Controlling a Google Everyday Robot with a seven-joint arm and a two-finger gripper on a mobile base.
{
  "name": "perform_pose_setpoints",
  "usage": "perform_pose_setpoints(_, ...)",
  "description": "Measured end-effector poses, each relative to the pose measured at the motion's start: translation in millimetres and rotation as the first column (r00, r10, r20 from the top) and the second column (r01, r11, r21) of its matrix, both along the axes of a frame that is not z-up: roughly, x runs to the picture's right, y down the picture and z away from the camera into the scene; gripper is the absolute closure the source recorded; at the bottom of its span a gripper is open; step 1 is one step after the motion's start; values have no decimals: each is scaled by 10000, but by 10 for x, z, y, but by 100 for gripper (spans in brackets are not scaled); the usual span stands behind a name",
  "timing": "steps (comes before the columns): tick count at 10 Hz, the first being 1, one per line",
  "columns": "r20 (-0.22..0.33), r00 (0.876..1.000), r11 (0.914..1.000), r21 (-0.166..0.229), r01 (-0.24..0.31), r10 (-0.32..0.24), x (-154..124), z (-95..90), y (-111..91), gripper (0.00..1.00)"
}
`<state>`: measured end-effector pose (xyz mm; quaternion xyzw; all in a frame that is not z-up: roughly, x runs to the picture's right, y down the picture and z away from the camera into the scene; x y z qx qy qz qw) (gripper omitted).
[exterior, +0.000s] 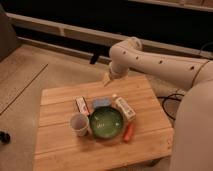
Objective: Stand the bottle upright
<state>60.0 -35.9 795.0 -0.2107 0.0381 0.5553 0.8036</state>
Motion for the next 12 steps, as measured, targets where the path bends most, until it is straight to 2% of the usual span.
perform_pose_setpoints(2, 238, 9985, 9983, -321, 492, -484, 310, 243, 219, 35)
perform_pose_setpoints(4, 242, 9968, 9952, -594, 775, -761, 562, 356, 372, 35)
perform_pose_setpoints(7, 348, 9957, 9945, -570, 883, -864, 500, 363, 375, 35)
perform_pose_setpoints(10, 509, 9842, 9843, -421, 1716, -1694, 555, 527, 386, 35)
perform_pose_setpoints(12, 715, 9793, 9805, -389, 1924, -1893, 640, 679, 358, 35)
